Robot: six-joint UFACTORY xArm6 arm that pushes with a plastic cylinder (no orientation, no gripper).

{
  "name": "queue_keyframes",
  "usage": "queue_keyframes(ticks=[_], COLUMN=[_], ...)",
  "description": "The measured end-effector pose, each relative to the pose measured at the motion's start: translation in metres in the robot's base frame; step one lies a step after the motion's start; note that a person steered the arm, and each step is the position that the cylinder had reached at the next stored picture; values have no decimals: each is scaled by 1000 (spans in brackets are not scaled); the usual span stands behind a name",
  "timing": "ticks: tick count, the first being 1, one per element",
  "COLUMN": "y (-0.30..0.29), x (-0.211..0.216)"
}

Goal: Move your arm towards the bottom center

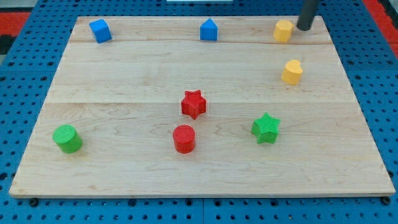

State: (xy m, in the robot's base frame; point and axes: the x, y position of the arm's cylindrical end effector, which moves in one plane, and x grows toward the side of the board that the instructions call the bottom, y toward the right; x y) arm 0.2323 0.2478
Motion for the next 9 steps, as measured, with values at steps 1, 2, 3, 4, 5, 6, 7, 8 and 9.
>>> queue_keyframes(ticks=[1,2,3,4,5,6,7,8,9], y=[27,30,30,42,45,61,54,25,-34], x=[12,12,12,29,42,93,155,220,282])
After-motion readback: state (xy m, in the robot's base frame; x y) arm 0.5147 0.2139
